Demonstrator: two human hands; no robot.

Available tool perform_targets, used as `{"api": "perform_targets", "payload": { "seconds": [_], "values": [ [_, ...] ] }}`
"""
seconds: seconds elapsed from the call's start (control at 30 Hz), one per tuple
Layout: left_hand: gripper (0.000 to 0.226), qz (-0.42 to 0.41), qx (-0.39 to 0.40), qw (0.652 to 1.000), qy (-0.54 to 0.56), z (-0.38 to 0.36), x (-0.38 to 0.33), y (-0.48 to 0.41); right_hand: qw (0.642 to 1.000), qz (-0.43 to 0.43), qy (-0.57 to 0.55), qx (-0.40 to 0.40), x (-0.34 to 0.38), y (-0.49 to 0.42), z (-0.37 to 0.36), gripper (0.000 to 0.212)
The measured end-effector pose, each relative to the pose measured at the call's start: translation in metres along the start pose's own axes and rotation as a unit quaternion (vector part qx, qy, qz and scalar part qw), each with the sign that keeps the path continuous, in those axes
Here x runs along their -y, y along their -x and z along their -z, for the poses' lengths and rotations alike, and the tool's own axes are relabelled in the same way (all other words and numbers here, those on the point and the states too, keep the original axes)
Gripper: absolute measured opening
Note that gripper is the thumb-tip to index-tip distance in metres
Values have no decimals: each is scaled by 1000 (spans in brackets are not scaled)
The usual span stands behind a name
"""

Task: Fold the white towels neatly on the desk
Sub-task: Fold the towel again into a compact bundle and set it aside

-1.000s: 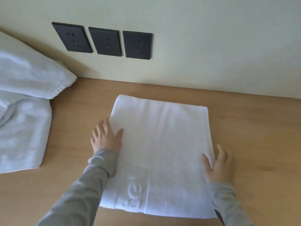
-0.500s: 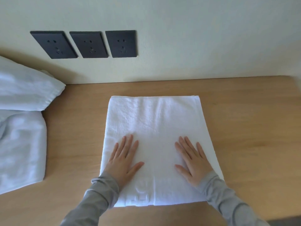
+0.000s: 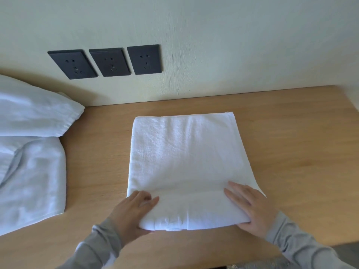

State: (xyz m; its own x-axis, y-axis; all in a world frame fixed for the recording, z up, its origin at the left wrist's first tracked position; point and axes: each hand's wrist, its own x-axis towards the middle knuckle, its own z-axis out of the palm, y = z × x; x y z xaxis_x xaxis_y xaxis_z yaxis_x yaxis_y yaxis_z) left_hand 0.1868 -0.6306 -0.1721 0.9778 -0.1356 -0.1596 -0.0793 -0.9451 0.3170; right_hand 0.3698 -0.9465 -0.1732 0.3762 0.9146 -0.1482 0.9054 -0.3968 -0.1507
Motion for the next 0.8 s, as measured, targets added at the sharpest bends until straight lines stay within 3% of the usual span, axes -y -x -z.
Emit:
{"api": "perform_targets", "payload": {
  "seconds": [0.07, 0.13, 0.2, 0.3, 0.47, 0.53, 0.6, 0.63, 0.7, 0.73, 0.8],
  "values": [
    [74, 12, -7, 999, 30, 20, 6, -5, 998, -11, -50, -49, -8, -3, 15, 80],
    [65, 84, 16, 992, 89, 46, 12, -13, 994, -39, -91, -42, -16, -11, 38, 65],
    [53, 155, 49, 973, 162, 70, 22, -22, 983, -91, -156, 4, -24, -24, 70, 50],
    [42, 170, 103, 955, 219, 107, 40, -43, 964, -121, -215, 103, -46, -52, 108, 34],
    [21, 189, 209, 931, 233, 142, 75, -90, 940, -127, -243, 203, -75, -121, 146, 35],
    [43, 224, 178, 923, 257, 149, 90, -108, 933, -146, -244, 220, -88, -149, 152, 34],
    [55, 253, 100, 925, 266, 149, 103, -122, 926, -165, -252, 226, -101, -174, 154, 26],
    [50, 268, 54, 927, 257, 147, 108, -129, 927, -178, -242, 224, -107, -186, 153, 25],
    [31, 304, -20, 925, 228, 140, 115, -141, 936, -208, -182, 217, -118, -207, 149, 48],
    [26, 326, -42, 922, 205, 136, 114, -146, 939, -225, -146, 217, -122, -215, 145, 62],
    [21, 364, -68, 920, 128, 127, 112, -157, 940, -234, -125, 216, -125, -228, 136, 70]
  ]
}}
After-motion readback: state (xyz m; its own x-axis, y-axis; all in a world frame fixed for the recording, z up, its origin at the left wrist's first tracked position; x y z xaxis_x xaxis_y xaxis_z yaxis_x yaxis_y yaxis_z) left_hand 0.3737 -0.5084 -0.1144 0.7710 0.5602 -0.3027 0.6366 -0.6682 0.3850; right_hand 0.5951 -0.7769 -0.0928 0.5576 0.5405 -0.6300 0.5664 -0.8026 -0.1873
